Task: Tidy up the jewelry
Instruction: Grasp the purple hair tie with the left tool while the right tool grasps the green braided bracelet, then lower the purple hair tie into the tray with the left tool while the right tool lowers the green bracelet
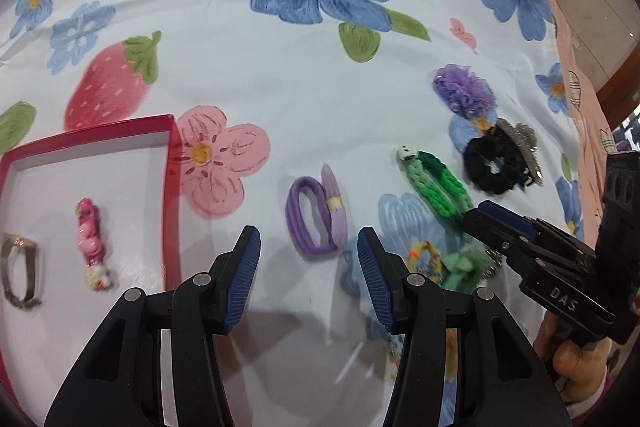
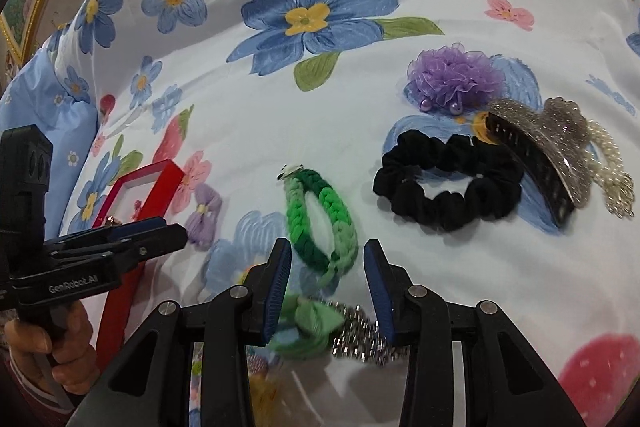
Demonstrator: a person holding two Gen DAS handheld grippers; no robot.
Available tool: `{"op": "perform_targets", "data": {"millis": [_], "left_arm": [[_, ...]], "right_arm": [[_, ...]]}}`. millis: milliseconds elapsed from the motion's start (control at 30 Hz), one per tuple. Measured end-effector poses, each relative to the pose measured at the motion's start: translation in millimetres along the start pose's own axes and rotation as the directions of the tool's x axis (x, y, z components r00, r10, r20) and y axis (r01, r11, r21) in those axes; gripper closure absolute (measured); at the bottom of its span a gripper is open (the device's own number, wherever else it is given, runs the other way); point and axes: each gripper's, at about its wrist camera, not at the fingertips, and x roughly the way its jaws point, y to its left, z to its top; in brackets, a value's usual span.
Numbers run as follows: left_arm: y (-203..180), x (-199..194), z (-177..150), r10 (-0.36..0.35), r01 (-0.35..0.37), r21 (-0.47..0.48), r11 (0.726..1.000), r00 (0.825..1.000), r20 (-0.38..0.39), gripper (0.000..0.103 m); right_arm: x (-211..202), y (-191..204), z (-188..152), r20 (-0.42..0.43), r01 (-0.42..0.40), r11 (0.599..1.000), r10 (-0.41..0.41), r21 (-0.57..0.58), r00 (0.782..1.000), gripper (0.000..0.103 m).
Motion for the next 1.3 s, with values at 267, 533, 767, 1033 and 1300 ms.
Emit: {"op": "perform_targets", "data": {"millis": [267,533,767,1033,1300], "left_arm": [[-10.5,19.4,3.1,0.010,-0.008,0.059,0.998,0.999,-0.039,0.086],[-14.1,-2.7,-2.1,-0.022,0.020,0.096,0.995,1.000,0.016,0.095],[-2.3,-41.4,-18.1,-0.067,0.063,0.064,0.996,0.995,0.067,0.095],[22.4,-79.9,-43.7,-0.106,0.107,0.002,0.994,0.988,0.115,0.095],[46.9,-110.6,-66.8,-0.083,0.089,-0.035,0.995,0.985,0.154,0.095]], "right_arm": [[18.7,0.3,5.6,-0.028,0.000,1.000,0.000,-0.007,1.000,0.080],[1.8,6.1,5.4,0.015,-0.010,1.000,0.010,-0.012,1.000,0.092],[-24.1,20.0,-1.5,0.063,-0.066,0.998,0.066,0.004,0.996,0.093],[-42.5,47.2,-13.5,0.086,-0.120,0.993,0.121,-0.016,0.989,0.092],[-51.6,78.2,-24.8,0.081,-0.170,0.984,0.174,-0.053,0.981,0.092]]}}
